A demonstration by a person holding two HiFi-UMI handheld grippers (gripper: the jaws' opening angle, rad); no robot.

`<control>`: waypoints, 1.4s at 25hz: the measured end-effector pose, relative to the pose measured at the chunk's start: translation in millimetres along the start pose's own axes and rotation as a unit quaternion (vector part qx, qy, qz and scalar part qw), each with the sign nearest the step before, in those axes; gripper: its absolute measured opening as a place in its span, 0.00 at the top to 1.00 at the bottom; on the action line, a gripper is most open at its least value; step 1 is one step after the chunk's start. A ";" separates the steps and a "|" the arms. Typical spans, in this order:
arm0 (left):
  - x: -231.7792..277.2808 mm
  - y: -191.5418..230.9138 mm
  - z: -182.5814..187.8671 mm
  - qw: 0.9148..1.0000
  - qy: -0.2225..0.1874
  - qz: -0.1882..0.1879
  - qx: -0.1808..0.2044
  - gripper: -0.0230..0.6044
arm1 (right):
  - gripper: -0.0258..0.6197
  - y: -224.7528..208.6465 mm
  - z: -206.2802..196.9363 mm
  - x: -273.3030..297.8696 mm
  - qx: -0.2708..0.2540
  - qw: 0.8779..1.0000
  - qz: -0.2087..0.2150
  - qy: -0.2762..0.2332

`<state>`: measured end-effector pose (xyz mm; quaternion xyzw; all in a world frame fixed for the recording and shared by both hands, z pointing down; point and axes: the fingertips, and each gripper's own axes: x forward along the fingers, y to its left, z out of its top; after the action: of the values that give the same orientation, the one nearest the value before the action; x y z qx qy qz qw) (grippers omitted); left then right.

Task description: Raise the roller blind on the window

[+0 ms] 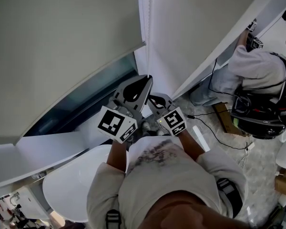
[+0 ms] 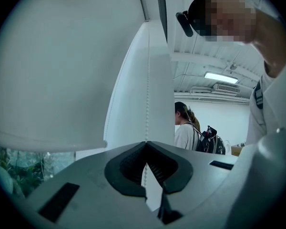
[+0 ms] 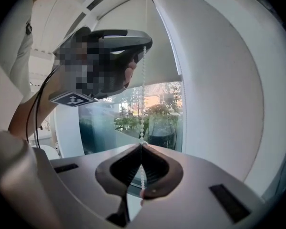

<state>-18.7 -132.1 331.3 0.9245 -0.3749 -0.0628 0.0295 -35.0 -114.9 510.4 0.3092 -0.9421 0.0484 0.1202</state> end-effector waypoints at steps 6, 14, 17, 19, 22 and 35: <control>-2.7 1.7 -31.7 1.000 0.020 0.010 -0.016 0.95 | 0.87 0.4 -32.6 4.0 0.008 0.999 0.002 0.039; -10.4 1.5 -62.6 0.998 0.034 0.023 -0.040 0.95 | 0.87 4.0 -63.9 8.3 0.019 0.997 0.007 0.075; -10.5 -2.2 -71.6 0.998 0.045 0.027 -0.042 0.95 | 0.87 2.3 -79.8 5.3 0.015 0.995 0.007 0.096; -11.3 -2.6 -79.7 0.997 0.051 0.029 -0.044 0.95 | 0.87 1.8 -90.8 5.4 0.015 0.994 0.006 0.109; -14.9 0.6 -92.1 0.996 0.056 0.034 -0.052 0.95 | 0.87 4.4 -101.3 8.9 0.022 0.992 0.010 0.121; -18.5 14.8 -132.5 0.993 0.085 0.051 -0.059 0.95 | 0.87 8.7 -132.3 22.1 0.023 0.986 0.025 0.165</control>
<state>-23.8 -128.9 465.7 0.9027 -0.4135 -0.0044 0.1190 -31.3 -98.7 643.8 0.2756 -0.9155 0.1233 0.2660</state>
